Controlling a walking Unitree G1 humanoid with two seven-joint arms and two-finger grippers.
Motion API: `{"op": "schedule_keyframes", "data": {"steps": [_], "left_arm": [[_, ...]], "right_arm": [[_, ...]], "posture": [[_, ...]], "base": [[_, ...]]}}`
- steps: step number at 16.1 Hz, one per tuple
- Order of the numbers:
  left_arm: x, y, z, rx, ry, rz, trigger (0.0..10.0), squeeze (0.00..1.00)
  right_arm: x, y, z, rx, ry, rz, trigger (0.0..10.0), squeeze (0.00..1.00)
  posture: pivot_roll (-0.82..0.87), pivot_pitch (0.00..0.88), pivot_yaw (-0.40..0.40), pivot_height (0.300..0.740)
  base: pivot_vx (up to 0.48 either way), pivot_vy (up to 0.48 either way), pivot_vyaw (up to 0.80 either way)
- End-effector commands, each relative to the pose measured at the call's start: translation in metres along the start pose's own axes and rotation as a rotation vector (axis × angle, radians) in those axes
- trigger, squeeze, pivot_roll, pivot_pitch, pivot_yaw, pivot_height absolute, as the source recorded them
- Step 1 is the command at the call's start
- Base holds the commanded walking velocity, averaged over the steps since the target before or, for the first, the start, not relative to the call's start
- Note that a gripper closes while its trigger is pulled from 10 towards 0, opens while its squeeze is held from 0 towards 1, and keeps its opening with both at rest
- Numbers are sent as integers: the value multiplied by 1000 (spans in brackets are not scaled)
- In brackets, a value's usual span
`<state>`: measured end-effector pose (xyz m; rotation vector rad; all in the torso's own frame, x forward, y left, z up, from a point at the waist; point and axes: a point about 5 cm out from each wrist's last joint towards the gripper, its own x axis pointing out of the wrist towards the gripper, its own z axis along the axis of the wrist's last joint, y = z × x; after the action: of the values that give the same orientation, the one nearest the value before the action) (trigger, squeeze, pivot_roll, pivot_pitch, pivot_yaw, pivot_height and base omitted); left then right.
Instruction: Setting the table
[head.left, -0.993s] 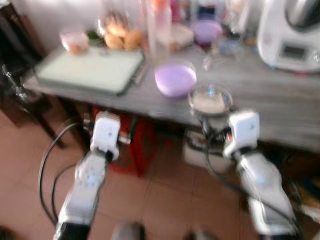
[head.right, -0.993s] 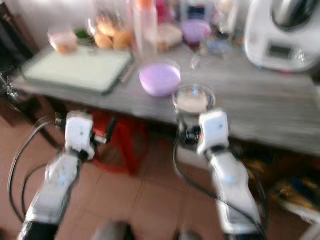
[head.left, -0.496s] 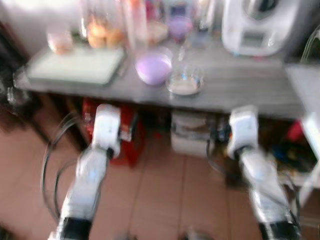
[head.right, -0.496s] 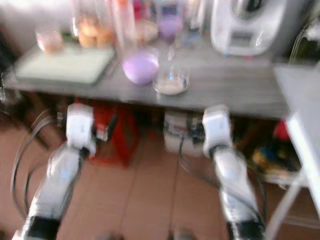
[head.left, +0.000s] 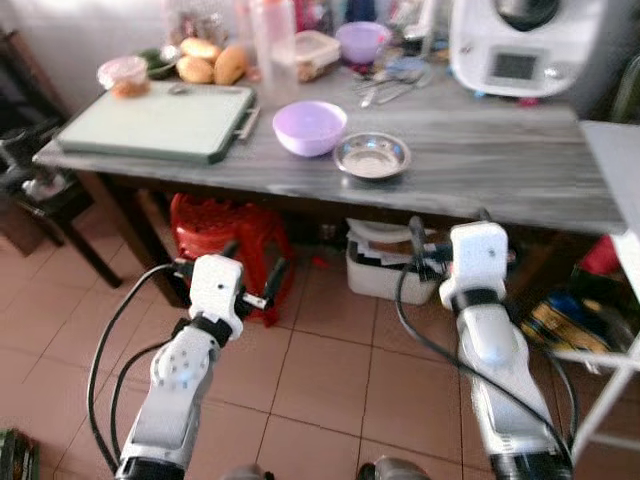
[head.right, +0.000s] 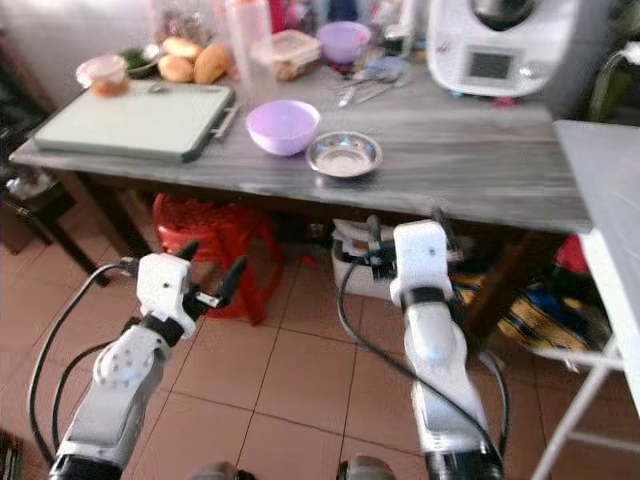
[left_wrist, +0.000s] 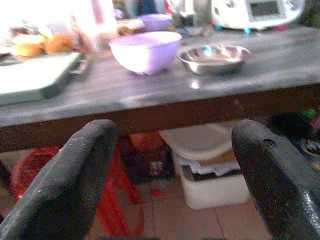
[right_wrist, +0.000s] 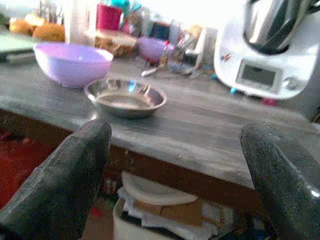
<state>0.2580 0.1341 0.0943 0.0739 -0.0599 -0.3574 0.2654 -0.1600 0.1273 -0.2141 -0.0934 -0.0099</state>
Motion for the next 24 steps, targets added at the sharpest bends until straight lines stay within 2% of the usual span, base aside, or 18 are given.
{"op": "schedule_keyframes", "data": {"steps": [1,2,4,5,7,8,9,11,12,13,14,16,20,22,24], "left_arm": [[2,-1,11,22,-37,-12,10000,0],[4,-3,17,48,-44,-106,10000,0],[7,0,15,127,-11,-253,10000,0],[11,0,17,115,-15,-217,10000,0],[23,-1,21,42,-24,-50,10000,0],[23,-1,18,36,-6,-4,10000,0],[22,0,15,-33,13,61,10000,0],[18,4,16,-9,-3,94,10000,0],[14,7,15,14,-4,160,10000,0],[12,8,14,-7,4,161,10000,0],[10,12,14,20,11,200,10000,0],[10,15,15,12,16,193,10000,0],[18,17,21,24,-2,194,10000,0],[25,17,27,31,-24,191,10000,0],[21,16,27,32,-20,199,10000,0]], "right_arm": [[-4,-2,1,65,29,3,10000,0],[-8,0,-1,76,30,41,10000,0],[-10,2,-2,70,9,81,10000,0],[-7,0,1,97,0,69,10000,0],[1,-2,9,129,-25,38,10000,0],[3,-3,10,137,-20,25,10000,0],[5,-7,11,141,-16,-6,10000,0],[5,-5,12,148,-11,12,10000,0],[3,-2,8,142,1,37,10000,0],[4,-1,7,147,7,33,10000,0],[6,-2,7,144,7,21,10000,0],[7,-3,7,149,10,9,10000,0],[8,-4,4,146,21,2,10000,0],[14,-9,7,155,12,-27,10000,0],[15,-7,8,155,11,-30,10000,0]], "posture": [[-25,0,-4,740],[-16,0,-9,740],[-16,0,9,740],[-25,0,22,740],[-47,0,46,740],[-53,0,35,740],[-45,0,17,740],[-37,0,10,740],[-26,0,5,740],[-23,0,8,740],[-21,0,10,740],[-18,0,9,740],[-23,0,21,740],[-31,0,31,740],[-29,0,36,740]], "base": [[0,0,0],[0,0,0],[0,0,0],[0,0,0],[0,0,0],[0,0,-525],[0,0,-775],[0,0,-775],[0,0,-788],[0,0,-781],[0,0,-781],[0,0,-781],[0,0,-784],[0,0,-788],[0,0,-788]]}}
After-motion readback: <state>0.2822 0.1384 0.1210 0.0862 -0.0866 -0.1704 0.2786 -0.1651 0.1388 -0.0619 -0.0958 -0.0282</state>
